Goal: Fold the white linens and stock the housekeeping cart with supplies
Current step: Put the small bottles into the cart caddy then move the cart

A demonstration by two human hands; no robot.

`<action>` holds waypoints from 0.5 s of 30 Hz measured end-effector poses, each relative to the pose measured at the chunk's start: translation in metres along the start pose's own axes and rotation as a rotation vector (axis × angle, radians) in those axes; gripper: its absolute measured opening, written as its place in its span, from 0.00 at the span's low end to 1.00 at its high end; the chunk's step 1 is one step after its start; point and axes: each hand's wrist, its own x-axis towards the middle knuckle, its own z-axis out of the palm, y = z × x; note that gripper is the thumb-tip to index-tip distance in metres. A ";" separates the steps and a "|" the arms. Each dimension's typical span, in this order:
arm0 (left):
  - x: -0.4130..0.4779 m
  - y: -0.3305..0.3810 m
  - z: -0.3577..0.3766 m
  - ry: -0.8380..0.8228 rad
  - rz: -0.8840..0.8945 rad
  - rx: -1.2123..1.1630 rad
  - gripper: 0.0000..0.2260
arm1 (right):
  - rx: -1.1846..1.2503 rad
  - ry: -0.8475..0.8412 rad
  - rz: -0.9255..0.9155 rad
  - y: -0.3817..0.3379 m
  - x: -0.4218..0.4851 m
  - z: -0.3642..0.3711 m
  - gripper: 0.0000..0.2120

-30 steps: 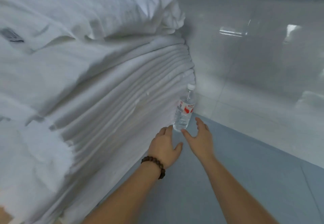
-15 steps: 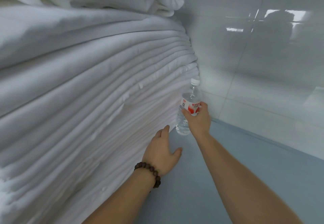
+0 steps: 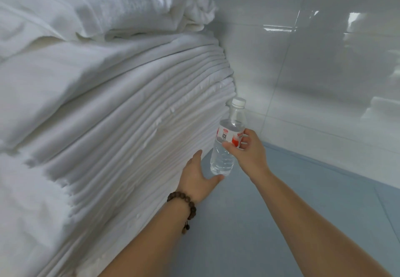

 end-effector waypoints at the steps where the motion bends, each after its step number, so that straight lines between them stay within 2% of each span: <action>1: -0.004 0.005 -0.002 0.001 -0.012 -0.020 0.44 | 0.005 -0.015 -0.001 -0.010 -0.007 -0.005 0.26; 4: -0.014 0.017 -0.007 0.017 -0.029 -0.090 0.41 | 0.021 -0.040 -0.009 -0.036 -0.023 -0.018 0.24; 9: -0.047 0.049 -0.033 0.058 -0.012 -0.197 0.24 | 0.052 -0.083 -0.004 -0.092 -0.054 -0.042 0.23; 15: -0.104 0.100 -0.073 0.054 -0.040 -0.239 0.21 | 0.075 -0.130 0.027 -0.160 -0.094 -0.070 0.22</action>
